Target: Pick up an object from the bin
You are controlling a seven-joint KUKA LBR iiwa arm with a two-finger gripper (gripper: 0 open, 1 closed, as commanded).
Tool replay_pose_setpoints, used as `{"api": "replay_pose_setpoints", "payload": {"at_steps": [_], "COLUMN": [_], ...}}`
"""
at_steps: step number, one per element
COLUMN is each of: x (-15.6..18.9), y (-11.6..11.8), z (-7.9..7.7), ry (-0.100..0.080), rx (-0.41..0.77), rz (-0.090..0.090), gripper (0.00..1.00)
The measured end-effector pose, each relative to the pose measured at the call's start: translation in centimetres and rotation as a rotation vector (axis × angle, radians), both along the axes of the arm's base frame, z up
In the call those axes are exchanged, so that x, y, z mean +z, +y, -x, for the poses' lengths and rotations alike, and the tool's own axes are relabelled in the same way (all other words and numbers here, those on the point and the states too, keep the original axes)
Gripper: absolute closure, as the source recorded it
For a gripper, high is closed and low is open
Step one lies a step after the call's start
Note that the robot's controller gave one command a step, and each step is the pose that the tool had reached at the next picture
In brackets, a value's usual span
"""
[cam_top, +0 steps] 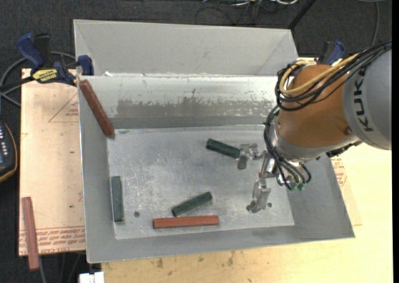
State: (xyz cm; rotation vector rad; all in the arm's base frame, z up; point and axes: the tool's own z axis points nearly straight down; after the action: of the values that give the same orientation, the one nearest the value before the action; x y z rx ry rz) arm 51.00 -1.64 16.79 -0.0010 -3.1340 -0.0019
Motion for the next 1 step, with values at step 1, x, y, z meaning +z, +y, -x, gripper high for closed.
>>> {"api": "replay_pose_setpoints", "payload": {"at_steps": [1], "x": [-9.69], "y": [6.30], "z": [2.18], "ry": [-0.022], "rx": [0.217], "rz": [-0.001], "gripper": [0.00]}}
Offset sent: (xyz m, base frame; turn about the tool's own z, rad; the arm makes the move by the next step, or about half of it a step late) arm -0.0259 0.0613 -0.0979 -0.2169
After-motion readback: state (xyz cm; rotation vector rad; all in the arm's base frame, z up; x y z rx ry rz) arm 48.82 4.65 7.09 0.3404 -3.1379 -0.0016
